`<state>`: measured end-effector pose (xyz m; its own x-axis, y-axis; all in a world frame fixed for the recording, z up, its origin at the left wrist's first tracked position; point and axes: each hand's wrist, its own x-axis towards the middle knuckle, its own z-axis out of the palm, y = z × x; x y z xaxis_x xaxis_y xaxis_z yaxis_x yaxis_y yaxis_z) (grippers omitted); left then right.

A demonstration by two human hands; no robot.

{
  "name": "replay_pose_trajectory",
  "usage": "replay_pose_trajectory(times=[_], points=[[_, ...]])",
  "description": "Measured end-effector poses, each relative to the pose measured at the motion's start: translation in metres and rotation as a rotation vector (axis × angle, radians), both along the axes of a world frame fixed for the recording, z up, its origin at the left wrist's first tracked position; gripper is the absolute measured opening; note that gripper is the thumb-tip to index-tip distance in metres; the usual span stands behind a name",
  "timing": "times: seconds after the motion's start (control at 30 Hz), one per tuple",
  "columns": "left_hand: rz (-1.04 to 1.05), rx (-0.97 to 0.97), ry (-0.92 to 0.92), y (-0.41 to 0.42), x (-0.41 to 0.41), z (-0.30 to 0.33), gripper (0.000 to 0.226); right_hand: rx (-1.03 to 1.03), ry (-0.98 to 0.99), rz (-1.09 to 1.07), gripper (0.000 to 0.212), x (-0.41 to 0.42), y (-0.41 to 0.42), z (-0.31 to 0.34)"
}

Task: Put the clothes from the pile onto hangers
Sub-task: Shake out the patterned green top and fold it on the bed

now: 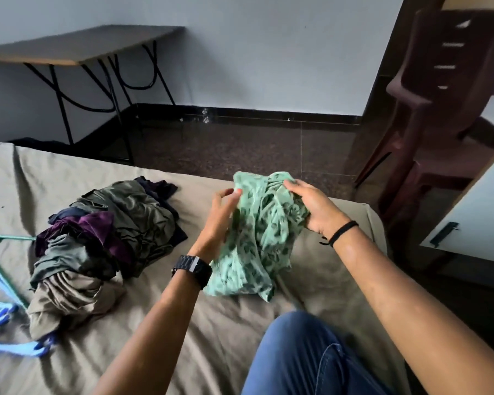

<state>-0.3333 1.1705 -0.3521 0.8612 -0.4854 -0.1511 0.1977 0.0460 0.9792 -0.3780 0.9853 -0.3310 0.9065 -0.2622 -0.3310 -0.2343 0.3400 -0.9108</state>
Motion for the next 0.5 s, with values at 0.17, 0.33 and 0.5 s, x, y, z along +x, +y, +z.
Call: replay_pose_trajectory(times=[0.17, 0.33, 0.5], points=[[0.404, 0.398, -0.896, -0.017, -0.019, 0.000, 0.019, 0.239, 0.048, -0.169, 0.029, -0.010, -0.014, 0.007], [-0.051, 0.136, -0.523, -0.045, -0.046, 0.001, 0.026, 0.201, 0.036, -0.212, 0.030, -0.026, -0.030, 0.010], [-0.253, 0.263, -0.602, -0.050, -0.038, -0.005, 0.064, 0.114, -0.052, -0.224, 0.009, -0.040, -0.047, 0.017]])
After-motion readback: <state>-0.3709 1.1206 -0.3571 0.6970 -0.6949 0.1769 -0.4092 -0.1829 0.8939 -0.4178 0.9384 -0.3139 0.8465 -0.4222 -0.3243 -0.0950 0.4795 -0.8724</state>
